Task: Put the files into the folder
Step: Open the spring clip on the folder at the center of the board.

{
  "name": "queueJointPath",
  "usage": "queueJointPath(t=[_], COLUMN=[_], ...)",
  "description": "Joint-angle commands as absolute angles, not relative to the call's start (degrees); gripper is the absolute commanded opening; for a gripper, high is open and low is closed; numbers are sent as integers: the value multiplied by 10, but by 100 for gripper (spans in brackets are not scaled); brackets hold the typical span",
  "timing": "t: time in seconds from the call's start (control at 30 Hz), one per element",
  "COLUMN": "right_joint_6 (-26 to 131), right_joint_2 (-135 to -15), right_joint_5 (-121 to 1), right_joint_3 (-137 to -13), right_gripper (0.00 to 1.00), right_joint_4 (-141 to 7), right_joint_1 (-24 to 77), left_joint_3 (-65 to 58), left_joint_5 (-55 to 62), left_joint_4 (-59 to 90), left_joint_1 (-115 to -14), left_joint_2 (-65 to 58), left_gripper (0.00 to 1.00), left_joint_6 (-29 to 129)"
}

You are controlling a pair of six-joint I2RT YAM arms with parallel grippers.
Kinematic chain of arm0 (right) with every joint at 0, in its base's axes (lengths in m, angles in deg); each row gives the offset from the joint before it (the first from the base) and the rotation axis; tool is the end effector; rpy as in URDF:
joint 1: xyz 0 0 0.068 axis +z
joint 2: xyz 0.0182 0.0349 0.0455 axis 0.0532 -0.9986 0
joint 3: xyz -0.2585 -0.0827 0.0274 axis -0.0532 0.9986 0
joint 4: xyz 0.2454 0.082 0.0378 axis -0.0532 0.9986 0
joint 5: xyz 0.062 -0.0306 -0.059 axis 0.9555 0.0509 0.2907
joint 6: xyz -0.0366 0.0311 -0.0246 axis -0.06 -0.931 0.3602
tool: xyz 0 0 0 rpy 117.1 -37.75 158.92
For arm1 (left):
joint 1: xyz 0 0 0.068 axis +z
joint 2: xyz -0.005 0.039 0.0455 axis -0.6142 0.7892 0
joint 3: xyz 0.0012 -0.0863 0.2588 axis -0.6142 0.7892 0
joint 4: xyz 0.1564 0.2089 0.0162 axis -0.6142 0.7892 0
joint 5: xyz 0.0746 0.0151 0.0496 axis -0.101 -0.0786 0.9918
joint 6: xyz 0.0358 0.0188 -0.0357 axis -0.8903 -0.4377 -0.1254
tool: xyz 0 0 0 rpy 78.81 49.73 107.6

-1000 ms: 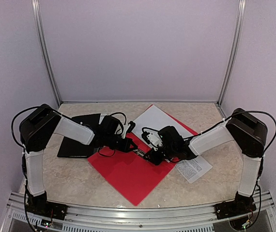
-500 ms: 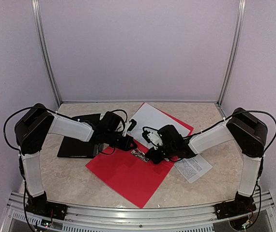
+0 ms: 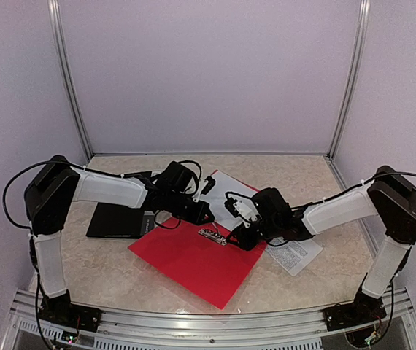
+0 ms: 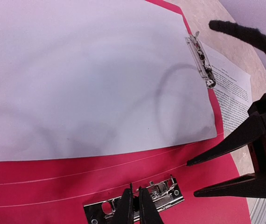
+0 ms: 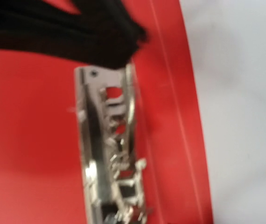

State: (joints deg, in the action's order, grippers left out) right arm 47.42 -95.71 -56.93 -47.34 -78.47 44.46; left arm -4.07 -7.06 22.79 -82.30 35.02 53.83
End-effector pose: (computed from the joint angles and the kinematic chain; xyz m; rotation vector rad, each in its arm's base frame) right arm 0.2294 0.2605 0.1364 -0.8394 2.2732 0.7223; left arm 0.2951 -0.3052 0.1618 0.7828 2.3848 -0.8577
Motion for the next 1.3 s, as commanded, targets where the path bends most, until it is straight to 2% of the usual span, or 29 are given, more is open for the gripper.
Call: queueJointPath(t=[0.0,0.23,0.4,0.63,0.73,0.83,1.03,1.27], right_joint_6=[460,450,434,424,423,424,440,447], right_joint_2=[-900,-853,-808,-753,-757,-772,-813,-817], right_joint_5=[-558,-612,-659,-674,-670,-661,-645,-689], right_joint_3=[-447,-426,-401,-361,-359,-362,-392,-415], right_gripper=[31,32,32,33,33,33,34,36], right_joint_4=[-786,-753,-719,-697,-700,-710,-721,-675], right_joint_1=[444,444,441,435,435,434,435,434], left_joint_3=[-64,-105,-123,-105,-78,-50,16,111], left_joint_5=[-59,-79,-93,-115,-96,-67,-11,11], left_joint_4=[261,281,283,275,257,238,206,166], left_joint_1=[-841,-868,-901,-918,-919,-919,-917,-917], left_joint_2=[351,375,391,389,363,325,255,214], left_gripper=[5,10,18,41,53,60,68,70], left_joint_6=[531,518,493,462,454,444,441,479])
